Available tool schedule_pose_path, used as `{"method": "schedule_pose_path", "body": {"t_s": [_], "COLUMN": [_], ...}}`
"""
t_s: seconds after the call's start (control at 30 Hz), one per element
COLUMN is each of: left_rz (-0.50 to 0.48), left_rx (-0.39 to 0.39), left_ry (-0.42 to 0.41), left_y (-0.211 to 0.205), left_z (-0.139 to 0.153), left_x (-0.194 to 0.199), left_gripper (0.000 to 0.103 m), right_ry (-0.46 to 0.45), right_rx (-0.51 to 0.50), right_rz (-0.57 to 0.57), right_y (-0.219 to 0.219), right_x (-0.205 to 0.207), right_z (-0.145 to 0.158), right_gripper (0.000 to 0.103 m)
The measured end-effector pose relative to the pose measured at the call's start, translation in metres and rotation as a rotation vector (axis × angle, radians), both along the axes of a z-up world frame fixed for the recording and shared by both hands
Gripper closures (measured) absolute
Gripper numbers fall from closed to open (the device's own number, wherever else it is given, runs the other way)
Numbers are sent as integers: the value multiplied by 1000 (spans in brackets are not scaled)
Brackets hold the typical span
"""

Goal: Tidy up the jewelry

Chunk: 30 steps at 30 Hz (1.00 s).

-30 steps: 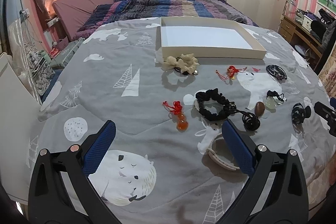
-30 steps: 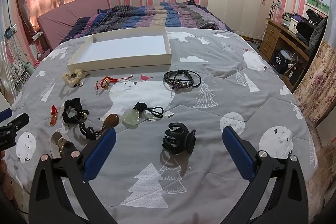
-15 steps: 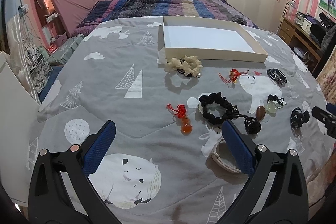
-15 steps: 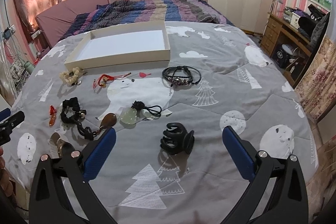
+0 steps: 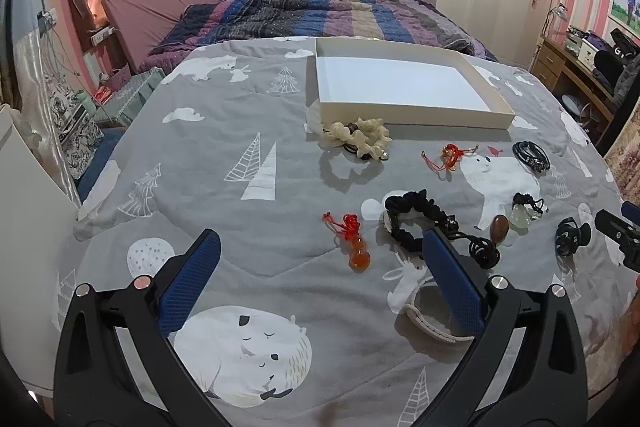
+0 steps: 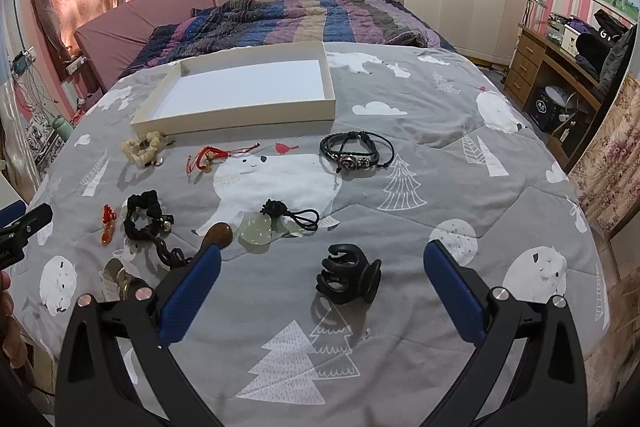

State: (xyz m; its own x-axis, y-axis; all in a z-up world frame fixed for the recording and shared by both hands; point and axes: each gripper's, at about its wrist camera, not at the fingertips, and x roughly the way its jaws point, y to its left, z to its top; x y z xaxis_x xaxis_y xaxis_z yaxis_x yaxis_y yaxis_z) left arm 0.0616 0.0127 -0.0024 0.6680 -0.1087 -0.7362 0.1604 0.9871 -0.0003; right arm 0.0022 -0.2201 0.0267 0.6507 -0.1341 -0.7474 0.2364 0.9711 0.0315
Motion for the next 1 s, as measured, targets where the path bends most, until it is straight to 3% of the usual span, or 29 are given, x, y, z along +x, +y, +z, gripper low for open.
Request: {"method": "schedule_pose_path", "body": {"t_s": [0.6, 0.9, 1.0], "left_rz": [14, 3, -10], "left_rx": [30, 48, 50], "left_ry": [-15, -17, 20], "left_y": [-2, -6, -9], "left_z": [3, 7, 5], "left_x": [8, 21, 33], "left_gripper": [3, 3, 6], "right_ry": [-4, 18, 44], "right_rx": [-43, -76, -76], "right_rz": [-16, 33, 62], "right_y": [4, 24, 31], "right_x": [10, 36, 50], "right_z": [0, 10, 11], "right_gripper": [2, 2, 2]}}
